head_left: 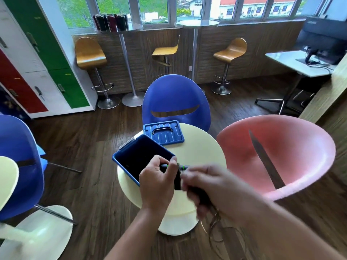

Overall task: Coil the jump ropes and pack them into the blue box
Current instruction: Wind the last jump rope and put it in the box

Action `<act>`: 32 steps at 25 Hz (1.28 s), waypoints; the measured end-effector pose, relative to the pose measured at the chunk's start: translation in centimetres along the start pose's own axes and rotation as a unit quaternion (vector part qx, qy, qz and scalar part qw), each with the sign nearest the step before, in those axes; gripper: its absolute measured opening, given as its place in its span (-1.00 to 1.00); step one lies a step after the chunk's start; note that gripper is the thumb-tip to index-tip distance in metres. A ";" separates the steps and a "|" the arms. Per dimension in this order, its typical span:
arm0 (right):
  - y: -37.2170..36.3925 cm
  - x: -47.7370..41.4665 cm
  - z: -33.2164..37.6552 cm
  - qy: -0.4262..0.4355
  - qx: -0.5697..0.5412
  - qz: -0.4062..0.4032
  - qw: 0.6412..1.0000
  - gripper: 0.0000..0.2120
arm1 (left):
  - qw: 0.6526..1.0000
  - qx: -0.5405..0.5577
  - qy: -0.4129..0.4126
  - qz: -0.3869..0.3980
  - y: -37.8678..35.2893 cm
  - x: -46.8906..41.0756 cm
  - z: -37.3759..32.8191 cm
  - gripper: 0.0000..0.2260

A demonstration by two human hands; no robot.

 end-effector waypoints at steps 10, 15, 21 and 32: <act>-0.2 -0.8 -13.1 -0.090 -0.175 0.104 0.975 -0.68 | 0.959 0.220 0.174 0.045 -1.3 -0.2 -1.7 -0.67; 7.2 -2.9 -10.6 -0.179 0.054 -0.036 0.982 -0.46 | 0.951 0.198 0.168 0.170 -0.5 1.1 -2.8 -0.74; 5.1 -5.6 0.9 -0.093 0.515 0.061 0.850 -0.70 | 0.974 -0.101 -0.007 0.205 0.4 1.4 -2.0 -0.70; -1.2 -1.4 -7.3 -0.024 -0.165 -0.147 0.975 -0.82 | 1.000 -0.020 0.007 -0.010 0.8 -1.2 -0.7 -0.71</act>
Point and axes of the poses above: each hand's wrist, its own x-axis away from the middle knuckle, its own y-axis out of the back of the hand, z = x × y, the point moved 5 cm from there along -x, towards the middle knuckle, and after that the axes turned 1 degree about -z, right-handed, at the moved point
